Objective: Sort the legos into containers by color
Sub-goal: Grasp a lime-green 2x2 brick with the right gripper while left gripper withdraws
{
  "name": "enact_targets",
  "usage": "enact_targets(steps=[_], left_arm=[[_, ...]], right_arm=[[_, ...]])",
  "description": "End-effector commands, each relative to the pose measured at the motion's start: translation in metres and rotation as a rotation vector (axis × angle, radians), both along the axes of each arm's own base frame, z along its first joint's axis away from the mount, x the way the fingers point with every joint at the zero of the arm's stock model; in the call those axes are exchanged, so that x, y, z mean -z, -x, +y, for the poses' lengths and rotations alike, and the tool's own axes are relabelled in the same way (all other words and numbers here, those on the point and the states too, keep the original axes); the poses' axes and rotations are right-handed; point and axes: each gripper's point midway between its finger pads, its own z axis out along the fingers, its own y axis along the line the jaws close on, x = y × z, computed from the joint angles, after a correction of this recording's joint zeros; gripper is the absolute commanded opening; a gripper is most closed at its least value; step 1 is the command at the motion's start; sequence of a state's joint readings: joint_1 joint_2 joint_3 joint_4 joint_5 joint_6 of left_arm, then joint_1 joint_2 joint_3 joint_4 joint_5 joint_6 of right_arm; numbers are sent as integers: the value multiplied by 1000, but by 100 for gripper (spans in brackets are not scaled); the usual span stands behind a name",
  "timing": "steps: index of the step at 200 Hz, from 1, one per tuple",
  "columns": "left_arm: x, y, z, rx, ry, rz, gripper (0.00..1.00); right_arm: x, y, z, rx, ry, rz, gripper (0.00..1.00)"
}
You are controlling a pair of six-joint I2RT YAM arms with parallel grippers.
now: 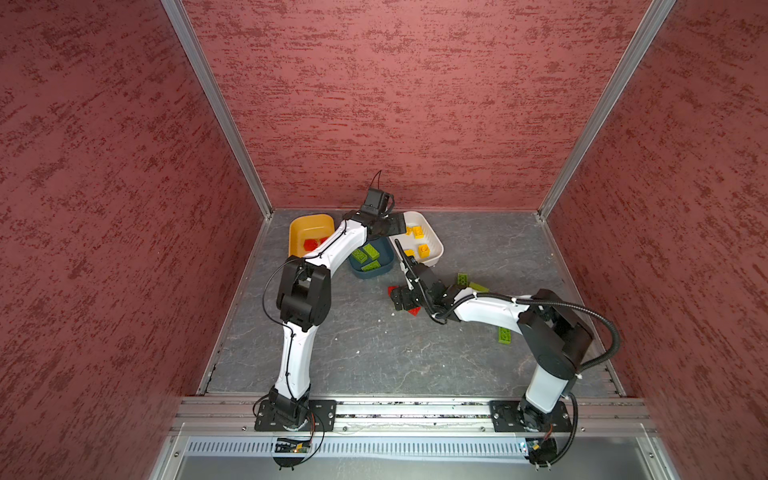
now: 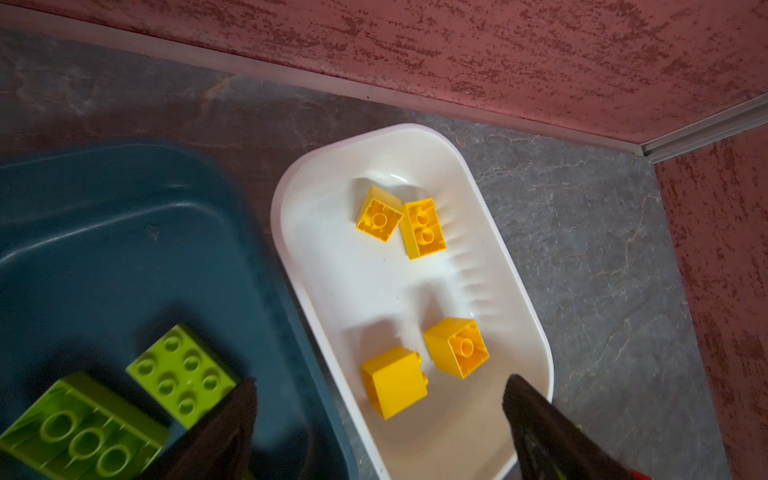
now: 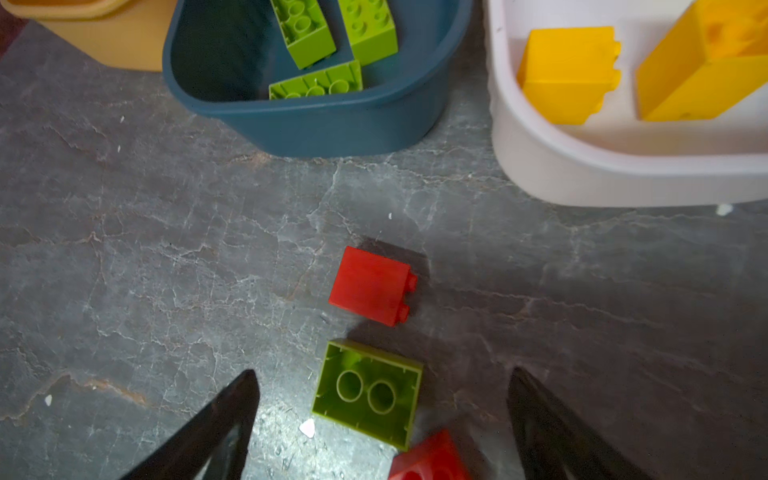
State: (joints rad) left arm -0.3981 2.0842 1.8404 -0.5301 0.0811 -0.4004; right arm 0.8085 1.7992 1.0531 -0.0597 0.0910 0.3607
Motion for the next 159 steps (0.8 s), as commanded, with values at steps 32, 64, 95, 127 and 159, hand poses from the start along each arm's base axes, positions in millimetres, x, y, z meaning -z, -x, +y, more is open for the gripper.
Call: enact_targets(steps=[32,64,95,127,159], left_arm=[[-45,21,66,-141,33,-87,99],[-37,40,100,-237,32,-81,99],[-29,53,120,-294,30,-67,100],[-26,58,133,-327,15,-59,99],[-24,61,135,-331,13,-54,99]], right_arm=[[25,8,2,-10,124,57,89],[31,11,-2,-15,174,67,89],[33,9,5,-35,168,69,82],[38,8,11,-41,169,75,71],[42,6,19,-51,165,82,65]])
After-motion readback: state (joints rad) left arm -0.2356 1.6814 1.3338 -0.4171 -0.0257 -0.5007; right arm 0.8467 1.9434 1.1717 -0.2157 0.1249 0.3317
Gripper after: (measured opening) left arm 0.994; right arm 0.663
